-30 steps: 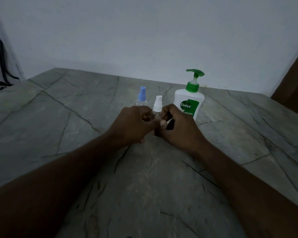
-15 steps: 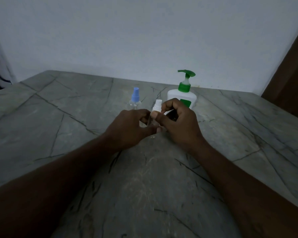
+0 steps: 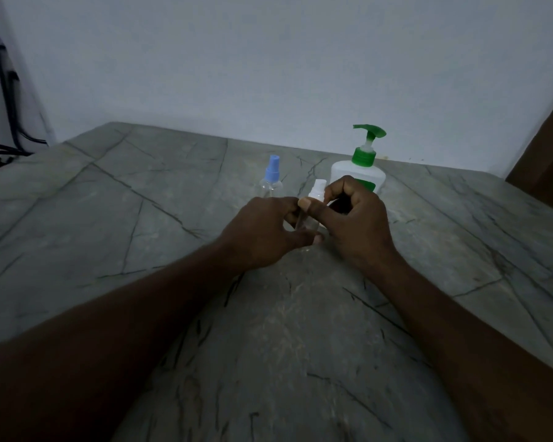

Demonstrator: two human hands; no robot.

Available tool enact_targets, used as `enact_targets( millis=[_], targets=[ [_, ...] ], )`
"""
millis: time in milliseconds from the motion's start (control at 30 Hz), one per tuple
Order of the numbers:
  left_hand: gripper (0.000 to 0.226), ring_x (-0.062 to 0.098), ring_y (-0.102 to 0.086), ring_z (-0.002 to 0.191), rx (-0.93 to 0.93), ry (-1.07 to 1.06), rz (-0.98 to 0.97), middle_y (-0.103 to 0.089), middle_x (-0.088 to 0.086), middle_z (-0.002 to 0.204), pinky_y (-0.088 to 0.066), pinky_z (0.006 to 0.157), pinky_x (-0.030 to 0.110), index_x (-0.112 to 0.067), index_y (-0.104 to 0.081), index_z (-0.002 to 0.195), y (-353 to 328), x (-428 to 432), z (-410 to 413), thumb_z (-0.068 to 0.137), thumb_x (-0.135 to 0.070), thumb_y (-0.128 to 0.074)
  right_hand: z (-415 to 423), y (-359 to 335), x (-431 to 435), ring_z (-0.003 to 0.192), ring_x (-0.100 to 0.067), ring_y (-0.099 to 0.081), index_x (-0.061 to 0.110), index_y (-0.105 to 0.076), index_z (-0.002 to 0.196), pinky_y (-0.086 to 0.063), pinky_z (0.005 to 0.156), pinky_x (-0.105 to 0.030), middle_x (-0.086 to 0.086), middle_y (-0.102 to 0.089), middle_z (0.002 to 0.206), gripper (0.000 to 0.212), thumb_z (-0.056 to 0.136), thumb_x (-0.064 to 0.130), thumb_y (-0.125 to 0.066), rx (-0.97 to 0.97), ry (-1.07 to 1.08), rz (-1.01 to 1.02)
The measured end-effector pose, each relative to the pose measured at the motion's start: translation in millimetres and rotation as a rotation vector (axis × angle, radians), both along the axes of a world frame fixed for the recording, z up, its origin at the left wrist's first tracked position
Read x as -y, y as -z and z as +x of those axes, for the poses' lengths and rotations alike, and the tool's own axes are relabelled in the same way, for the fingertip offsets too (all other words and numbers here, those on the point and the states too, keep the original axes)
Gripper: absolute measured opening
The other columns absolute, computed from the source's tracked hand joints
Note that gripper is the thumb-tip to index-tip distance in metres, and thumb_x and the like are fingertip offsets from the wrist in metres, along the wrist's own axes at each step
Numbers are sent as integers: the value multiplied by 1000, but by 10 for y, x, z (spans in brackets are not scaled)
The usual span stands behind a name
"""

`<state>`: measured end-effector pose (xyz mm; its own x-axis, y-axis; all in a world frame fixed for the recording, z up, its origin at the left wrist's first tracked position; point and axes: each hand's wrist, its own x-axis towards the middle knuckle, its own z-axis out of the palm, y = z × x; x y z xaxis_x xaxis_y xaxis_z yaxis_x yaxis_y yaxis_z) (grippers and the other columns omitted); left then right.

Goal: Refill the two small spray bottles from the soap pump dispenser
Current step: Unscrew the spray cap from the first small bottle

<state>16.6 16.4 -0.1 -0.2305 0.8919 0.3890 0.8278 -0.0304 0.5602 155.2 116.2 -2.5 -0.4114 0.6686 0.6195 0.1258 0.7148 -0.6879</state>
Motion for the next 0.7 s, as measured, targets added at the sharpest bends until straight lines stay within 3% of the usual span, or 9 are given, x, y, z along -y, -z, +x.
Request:
enact_targets(
  millis=[100, 233, 367, 400, 467, 533, 700],
  targets=[
    [43, 7, -66, 88, 22, 4, 6, -73, -6, 107, -43, 74, 21, -19, -71, 115, -4, 4, -1, 83, -48, -76, -18, -9, -5, 66, 1, -57, 24, -61, 83, -44, 58, -9, 11, -62, 74, 25, 84, 37, -82, -3, 0, -9],
    [38, -3, -62, 58, 48, 42, 18, -74, -8, 103, -48, 63, 21, -19, -73, 110, -17, 12, -31, 83, -45, -78, -2, -40, -13, 74, -15, -66, 28, -62, 85, -58, 68, -35, 4, -67, 80, 17, 89, 34, -77, 28, -61, -24],
    [39, -5, -63, 56, 51, 58, 4, -73, -9, 100, -46, 53, 11, -20, -73, 109, -13, 14, -56, 81, -47, -78, 48, -45, -4, 78, -24, -70, 35, -64, 90, -60, 72, -48, 3, -72, 87, 10, 94, 31, -73, 57, -138, -36],
    [40, -8, -63, 60, 32, 47, 5, -73, -10, 100, -44, 53, 10, -21, -72, 109, -6, 13, -49, 81, -49, -77, 59, -38, -1, 80, -22, -70, 35, -66, 96, -60, 73, -49, 5, -72, 91, 7, 93, 33, -72, 63, -149, -49],
    [42, -16, -59, 65, 7, 42, 2, -73, -11, 101, -39, 58, 11, -22, -71, 115, 4, 6, -28, 82, -48, -76, 56, -38, 13, 84, -18, -68, 30, -65, 114, -62, 74, -42, 8, -68, 99, 32, 87, 45, -73, 78, -137, -60],
    [44, -19, -57, 63, 9, 53, -6, -73, -9, 103, -39, 61, 12, -21, -69, 120, 8, 0, -14, 84, -45, -76, 47, -45, 18, 85, -15, -66, 24, -59, 119, -61, 72, -35, 8, -64, 102, 50, 81, 49, -79, 77, -107, -58],
    [41, -13, -59, 61, 21, 66, -10, -74, -8, 104, -40, 62, 14, -20, -71, 117, -4, 0, -8, 84, -43, -77, 50, -55, -2, 92, -12, -68, 25, -56, 114, -62, 75, -33, 10, -66, 100, 41, 84, 34, -83, 53, -87, -96]
  ],
)
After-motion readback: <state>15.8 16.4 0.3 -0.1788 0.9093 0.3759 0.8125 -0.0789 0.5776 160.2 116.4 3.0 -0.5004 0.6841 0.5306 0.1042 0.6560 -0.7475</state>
